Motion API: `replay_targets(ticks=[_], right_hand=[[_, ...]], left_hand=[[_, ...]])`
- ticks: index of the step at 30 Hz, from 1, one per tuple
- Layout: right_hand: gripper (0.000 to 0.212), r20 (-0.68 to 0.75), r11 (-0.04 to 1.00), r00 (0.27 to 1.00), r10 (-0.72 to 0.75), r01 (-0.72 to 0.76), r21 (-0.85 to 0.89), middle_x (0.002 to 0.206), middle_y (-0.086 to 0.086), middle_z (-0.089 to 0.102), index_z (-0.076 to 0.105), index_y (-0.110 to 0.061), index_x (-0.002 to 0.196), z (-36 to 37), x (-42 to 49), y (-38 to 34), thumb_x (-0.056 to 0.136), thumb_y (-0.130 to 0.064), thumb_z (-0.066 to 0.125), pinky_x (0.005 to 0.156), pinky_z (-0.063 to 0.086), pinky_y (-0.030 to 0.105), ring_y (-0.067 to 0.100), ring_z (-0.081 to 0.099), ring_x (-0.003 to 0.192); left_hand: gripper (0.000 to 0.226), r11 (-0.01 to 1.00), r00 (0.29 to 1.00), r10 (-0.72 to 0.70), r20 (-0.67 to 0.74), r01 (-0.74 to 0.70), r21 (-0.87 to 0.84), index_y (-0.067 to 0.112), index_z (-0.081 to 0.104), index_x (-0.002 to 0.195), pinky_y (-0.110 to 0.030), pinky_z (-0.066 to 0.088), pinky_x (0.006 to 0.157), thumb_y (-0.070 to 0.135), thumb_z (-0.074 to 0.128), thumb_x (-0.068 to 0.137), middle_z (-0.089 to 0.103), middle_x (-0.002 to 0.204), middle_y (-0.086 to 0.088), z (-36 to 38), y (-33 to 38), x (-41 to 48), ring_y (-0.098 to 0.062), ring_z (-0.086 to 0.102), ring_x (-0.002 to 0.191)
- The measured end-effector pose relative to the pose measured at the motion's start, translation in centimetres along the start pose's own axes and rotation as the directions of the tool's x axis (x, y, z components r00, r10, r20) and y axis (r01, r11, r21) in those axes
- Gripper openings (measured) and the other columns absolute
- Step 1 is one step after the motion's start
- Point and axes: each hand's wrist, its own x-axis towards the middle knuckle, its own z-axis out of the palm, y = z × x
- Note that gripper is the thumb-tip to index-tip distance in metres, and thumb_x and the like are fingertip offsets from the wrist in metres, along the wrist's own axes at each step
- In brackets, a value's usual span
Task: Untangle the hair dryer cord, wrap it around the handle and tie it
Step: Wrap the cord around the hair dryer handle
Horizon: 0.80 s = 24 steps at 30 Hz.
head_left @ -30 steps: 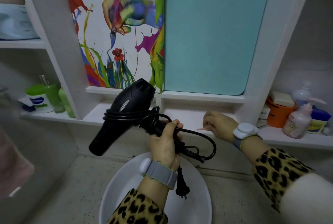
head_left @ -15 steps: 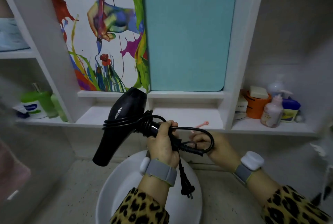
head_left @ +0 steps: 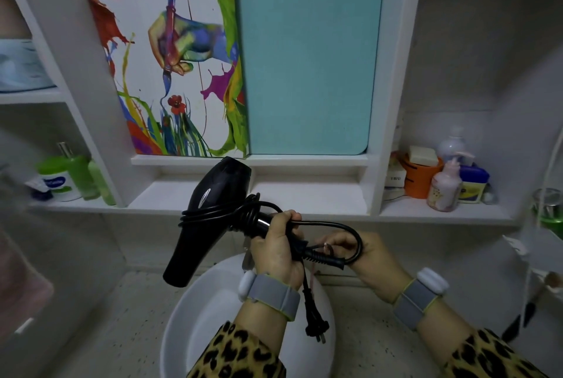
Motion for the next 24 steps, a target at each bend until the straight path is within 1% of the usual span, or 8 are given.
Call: replay_targets(ticks=[2,5,7,10,13,17,20,24], right_hand=[[0.018,-0.010,0.991,0.998,0.063,-0.062,0.123,0.093,0.006,0.077,0.072,-0.001,0.098,0.1,-0.1,0.1,0.083,0.004,0.062,0.079,0.056,0.030,0.022,0.071,0.088],[0.044,0.070,0.915,0.984,0.161,-0.176,0.363,0.102,0.022,0.072,0.055,-0.001,0.124,-0.3,-0.5,0.1,0.083,0.014,0.055,0.078,0.054,0.043,0.039,0.066,0.090],[0.067,0.124,0.826,0.967,0.222,-0.254,0.502,0.110,0.031,0.067,0.048,-0.007,0.126,-0.8,-0.8,-0.1,0.070,0.029,0.045,0.076,0.056,0.043,0.044,0.065,0.101],[0.082,0.206,0.754,0.961,0.184,-0.272,0.598,0.117,0.036,0.061,0.041,-0.012,0.127,-1.2,-1.1,-0.6,0.056,0.029,0.033,0.088,0.045,0.056,0.045,0.060,0.113],[0.082,0.225,0.876,0.964,0.139,-0.225,0.427,0.116,0.028,0.062,0.038,-0.016,0.133,-0.9,-1.3,-1.1,0.066,0.027,0.056,0.093,0.050,0.048,0.037,0.062,0.111],[0.076,0.045,0.988,0.992,0.117,-0.121,0.093,0.102,0.012,0.065,0.054,-0.029,0.125,0.1,-1.5,-0.9,0.068,0.016,0.075,0.085,0.056,0.032,0.024,0.069,0.099],[0.058,-0.130,0.995,0.988,0.087,-0.091,-0.027,0.090,-0.005,0.070,0.069,-0.036,0.105,0.7,-1.9,-0.2,0.064,0.001,0.085,0.080,0.055,0.022,0.012,0.069,0.085],[0.017,-0.215,0.987,0.976,0.030,-0.063,-0.148,0.091,0.002,0.072,0.078,-0.029,0.083,1.0,-2.6,-0.2,0.067,-0.027,0.083,0.080,0.055,0.029,0.016,0.068,0.091]], left_hand=[[0.016,1.000,1.000,0.005,-0.018,-0.005,-0.003,0.001,0.061,0.092,-0.021,0.044,0.047,-0.001,0.069,0.077,0.065,0.074,-0.011,0.0,-0.1,-0.1,-0.015,0.050,0.049],[0.016,1.000,0.999,0.011,-0.030,-0.012,-0.010,0.000,0.061,0.093,-0.021,0.044,0.047,-0.002,0.069,0.079,0.065,0.074,-0.011,0.0,-0.2,-0.1,-0.015,0.051,0.051],[0.013,1.000,0.999,0.022,-0.042,-0.023,-0.020,0.001,0.061,0.089,-0.021,0.044,0.047,-0.002,0.069,0.079,0.066,0.073,-0.011,0.1,-0.2,0.0,-0.015,0.052,0.050],[0.009,0.997,0.994,0.071,-0.087,-0.072,-0.012,0.004,0.062,0.080,-0.023,0.045,0.048,-0.002,0.069,0.079,0.067,0.070,-0.010,0.1,-0.5,0.2,-0.016,0.052,0.050],[0.009,0.993,0.987,0.121,-0.107,-0.120,0.016,0.005,0.064,0.075,-0.022,0.046,0.047,-0.001,0.068,0.080,0.068,0.067,-0.008,0.2,-0.8,0.3,-0.016,0.053,0.050],[0.016,0.988,0.981,0.154,-0.122,-0.154,0.011,0.009,0.065,0.067,-0.021,0.045,0.045,-0.001,0.069,0.079,0.067,0.062,-0.005,0.6,-1.3,0.1,-0.013,0.053,0.047],[0.014,0.986,0.975,0.168,-0.143,-0.166,0.026,0.008,0.065,0.066,-0.021,0.045,0.044,0.000,0.070,0.076,0.066,0.060,-0.005,0.8,-1.8,0.0,-0.014,0.053,0.047],[0.009,0.977,0.962,0.212,-0.171,-0.204,0.067,0.005,0.066,0.068,-0.028,0.044,0.051,0.002,0.070,0.075,0.067,0.063,-0.006,0.8,-2.6,-0.1,-0.015,0.051,0.048]])
